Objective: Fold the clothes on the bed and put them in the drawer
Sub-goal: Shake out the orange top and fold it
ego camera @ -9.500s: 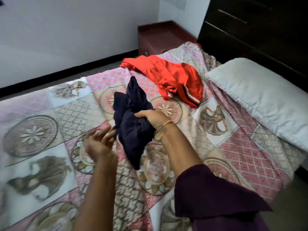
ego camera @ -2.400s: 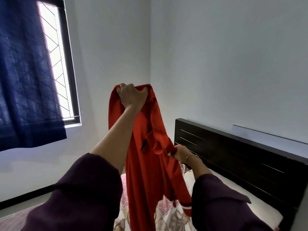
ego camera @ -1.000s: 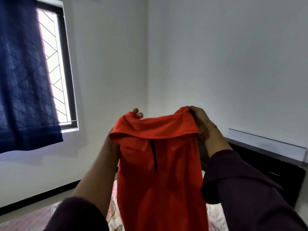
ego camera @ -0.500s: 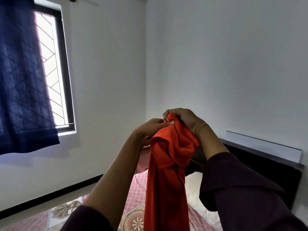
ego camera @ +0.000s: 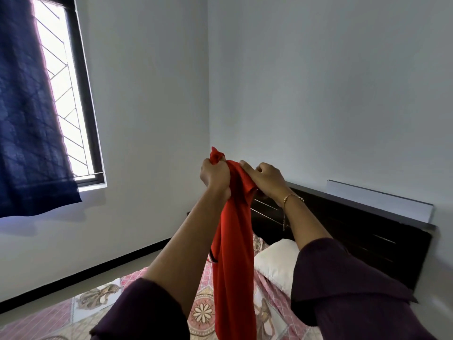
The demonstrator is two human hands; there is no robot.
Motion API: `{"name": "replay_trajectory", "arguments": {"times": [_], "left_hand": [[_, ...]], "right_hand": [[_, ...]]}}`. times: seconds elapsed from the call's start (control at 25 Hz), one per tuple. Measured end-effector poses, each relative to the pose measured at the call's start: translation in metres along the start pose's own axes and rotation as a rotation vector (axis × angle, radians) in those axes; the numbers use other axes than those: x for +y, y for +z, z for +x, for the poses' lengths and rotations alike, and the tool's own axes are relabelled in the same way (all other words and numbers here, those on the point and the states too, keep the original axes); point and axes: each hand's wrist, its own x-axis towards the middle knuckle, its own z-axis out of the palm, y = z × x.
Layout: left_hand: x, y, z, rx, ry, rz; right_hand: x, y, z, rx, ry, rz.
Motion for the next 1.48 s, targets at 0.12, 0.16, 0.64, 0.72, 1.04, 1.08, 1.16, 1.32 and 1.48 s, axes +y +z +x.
{"name": "replay_trajectory", "arguments": {"times": [0.12,0.16,0.64,0.72,1.04,1.08,1.16,1.32,1.48], "left_hand": [[0.0,-0.005,-0.007,0.091,-0.006,-0.07],[-0.001,-0.007,-0.01,0.103,-0.034,-0.113],[-0.005,-0.071,-0.04,-0.349,-0.216,0.019],[-0.01,-0.082,-0.051,-0.387,-0.219,-0.064],[0.012,-0.12,-0.103,-0.311,0.065,0.371],[0.013,-0.126,-0.109,-0.201,0.236,0.68],[0.015,-0.143,-0.128,-0.007,0.473,1.098],[0.005,-0.174,-0.166,-0.051,0.436,1.056],[0.004,-0.196,-0.2,0.068,0.487,0.962]], "right_hand": [[0.0,0.015,-0.018,-0.138,0.074,0.411],[0.002,0.021,-0.022,-0.21,0.088,0.517],[0.001,0.043,-0.072,-0.031,0.144,0.61],[0.001,0.043,-0.085,-0.146,0.189,0.758],[-0.007,0.02,-0.138,0.086,-0.047,0.191],[-0.006,0.009,-0.146,0.16,-0.06,0.059],[-0.001,-0.015,-0.162,0.266,-0.04,-0.186],[0.01,-0.041,-0.196,0.3,0.046,-0.236],[-0.004,-0.041,-0.225,0.319,-0.021,-0.15]]}}
